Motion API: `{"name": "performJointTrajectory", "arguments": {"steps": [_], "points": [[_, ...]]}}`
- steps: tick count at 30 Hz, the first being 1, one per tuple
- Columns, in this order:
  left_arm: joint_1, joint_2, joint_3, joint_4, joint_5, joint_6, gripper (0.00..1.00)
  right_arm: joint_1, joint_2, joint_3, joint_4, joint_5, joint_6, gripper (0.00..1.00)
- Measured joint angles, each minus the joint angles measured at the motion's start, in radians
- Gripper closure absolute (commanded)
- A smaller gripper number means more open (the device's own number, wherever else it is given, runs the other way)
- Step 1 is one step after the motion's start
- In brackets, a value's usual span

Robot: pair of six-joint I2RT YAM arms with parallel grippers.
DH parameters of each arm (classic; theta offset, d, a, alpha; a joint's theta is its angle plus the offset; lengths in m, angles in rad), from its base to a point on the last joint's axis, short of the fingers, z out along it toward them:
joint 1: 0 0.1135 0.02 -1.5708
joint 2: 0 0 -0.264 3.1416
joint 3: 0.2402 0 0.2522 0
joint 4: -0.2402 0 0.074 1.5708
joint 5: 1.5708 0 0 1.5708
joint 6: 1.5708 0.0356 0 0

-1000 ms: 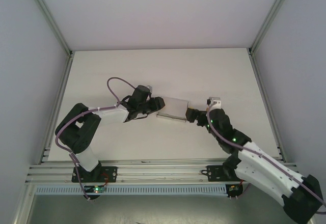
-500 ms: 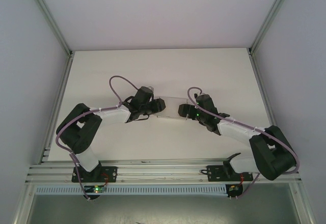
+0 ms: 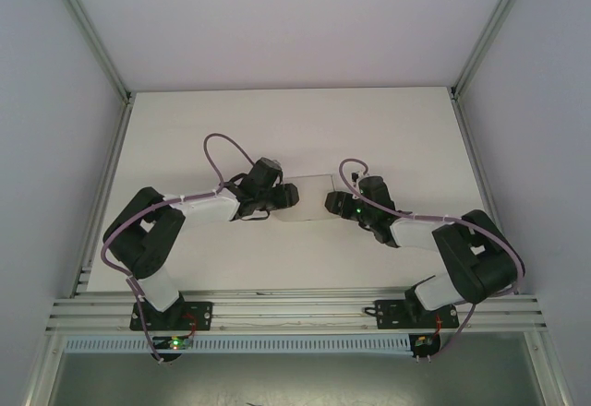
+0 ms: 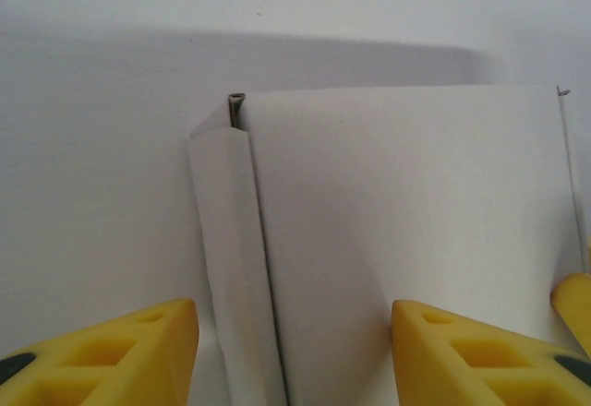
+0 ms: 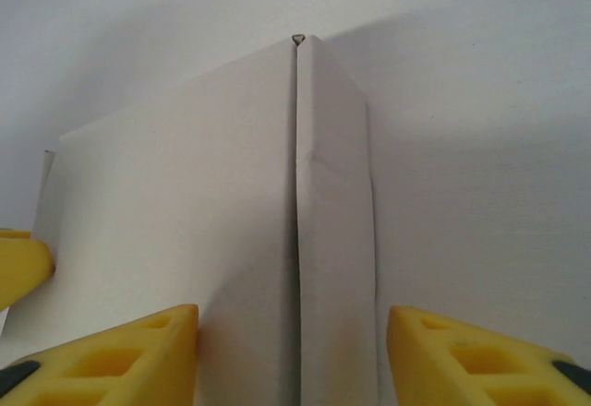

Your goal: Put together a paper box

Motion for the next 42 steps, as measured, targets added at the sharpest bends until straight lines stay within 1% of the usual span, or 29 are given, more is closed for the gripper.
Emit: {"name": "performJointTrajectory", "arguments": {"steps": [2, 4, 8, 12, 15, 19, 23, 25, 26, 28, 30, 31, 32, 35, 39, 42], "points": [[0.0, -0.005, 0.0, -0.007, -0.011, 0.008, 0.41, -0.009, 0.012, -0.009, 0.026, -0.02, 0.002, 0.54], [0.001, -0.017, -0.002, -0.023, -0.026, 0.014, 0.41, -0.012, 0.016, -0.018, 0.052, -0.027, 0.001, 0.6], [0.013, -0.032, -0.005, -0.034, -0.038, 0.018, 0.41, -0.013, 0.018, -0.026, 0.081, -0.029, 0.005, 0.61], [0.051, -0.032, -0.005, -0.031, -0.027, 0.018, 0.43, -0.015, 0.019, -0.028, 0.087, -0.031, 0.002, 0.63], [0.076, -0.025, -0.005, -0.01, 0.009, 0.026, 0.44, -0.019, 0.021, -0.028, 0.089, -0.037, 0.001, 0.63], [0.08, 0.006, -0.005, 0.046, 0.074, 0.057, 0.45, -0.024, 0.029, -0.027, 0.097, -0.048, -0.006, 0.63], [0.082, 0.047, -0.003, 0.104, 0.131, 0.077, 0.52, -0.026, 0.035, -0.026, 0.105, -0.051, -0.016, 0.63], [0.087, 0.057, 0.002, 0.123, 0.146, 0.082, 0.59, -0.032, 0.035, -0.026, 0.108, -0.052, -0.019, 0.62], [0.088, 0.061, 0.002, 0.135, 0.153, 0.084, 0.61, -0.032, 0.034, -0.026, 0.108, -0.052, -0.019, 0.61], [0.092, 0.066, 0.002, 0.155, 0.167, 0.081, 0.66, -0.039, 0.025, -0.026, 0.097, -0.055, -0.025, 0.49], [0.096, 0.068, -0.011, 0.184, 0.187, 0.073, 0.7, -0.05, 0.003, -0.026, 0.055, -0.056, -0.034, 0.45], [0.1, 0.068, -0.025, 0.206, 0.2, 0.069, 0.74, -0.056, -0.01, -0.025, 0.031, -0.056, -0.038, 0.41], [0.104, 0.067, -0.044, 0.236, 0.21, 0.063, 0.8, -0.06, -0.032, -0.024, 0.0, -0.06, -0.043, 0.34], [0.123, 0.063, -0.098, 0.33, 0.246, 0.043, 0.9, -0.065, -0.112, -0.017, -0.086, -0.071, -0.058, 0.2], [0.158, 0.052, -0.185, 0.466, 0.293, 0.005, 0.9, -0.071, -0.198, 0.03, -0.174, -0.089, -0.073, 0.02], [0.186, 0.043, -0.251, 0.565, 0.328, -0.034, 0.92, -0.078, -0.226, 0.064, -0.211, -0.114, -0.066, 0.02]]}}
